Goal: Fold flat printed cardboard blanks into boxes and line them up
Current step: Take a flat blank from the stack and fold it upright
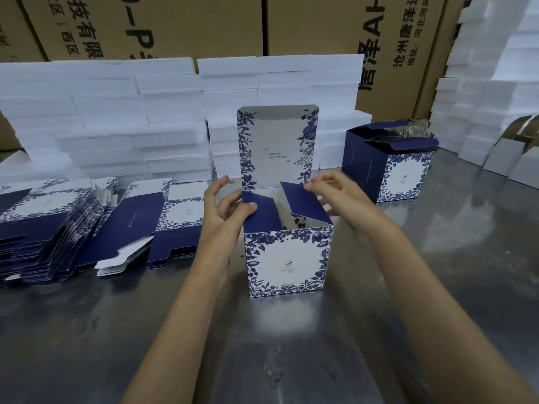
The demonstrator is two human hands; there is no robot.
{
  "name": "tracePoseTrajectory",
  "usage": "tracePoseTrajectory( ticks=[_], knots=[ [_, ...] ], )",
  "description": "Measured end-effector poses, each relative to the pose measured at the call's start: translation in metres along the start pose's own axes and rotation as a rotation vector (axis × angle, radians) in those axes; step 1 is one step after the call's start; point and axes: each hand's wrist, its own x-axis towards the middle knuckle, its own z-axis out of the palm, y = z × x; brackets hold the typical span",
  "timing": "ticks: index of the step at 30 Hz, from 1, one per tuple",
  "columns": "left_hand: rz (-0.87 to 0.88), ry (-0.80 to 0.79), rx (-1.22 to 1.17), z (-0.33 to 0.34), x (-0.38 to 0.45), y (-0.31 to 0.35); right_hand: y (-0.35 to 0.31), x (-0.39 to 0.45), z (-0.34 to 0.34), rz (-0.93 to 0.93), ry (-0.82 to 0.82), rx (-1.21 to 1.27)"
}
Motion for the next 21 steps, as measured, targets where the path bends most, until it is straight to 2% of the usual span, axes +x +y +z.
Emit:
tracePoseTrajectory(
  ticks=[4,11,15,18,21],
  knots=[
    [0.031,-0.021,0.035,0.0,0.0,0.001,0.011,0.0,0.009,-0.047,-0.073,0.381],
    [-0.044,-0.007,0.043,0.001,0.001,0.003,0.028,-0.007,0.025,0.008,0.051,0.692],
    [-0.028,-0.023,0.121,0.001,0.001,0.005,0.026,-0.007,0.023,-0.069,0.057,0.509],
    [-0.05,-0.077,0.216,0.0,0.007,0.01,0.015,0.0,0.017,-0.043,0.022,0.326],
    [-0.117,-0.099,0.424,0.004,0.02,0.024,-0.011,0.012,0.019,0.005,0.018,-0.003]
  ],
)
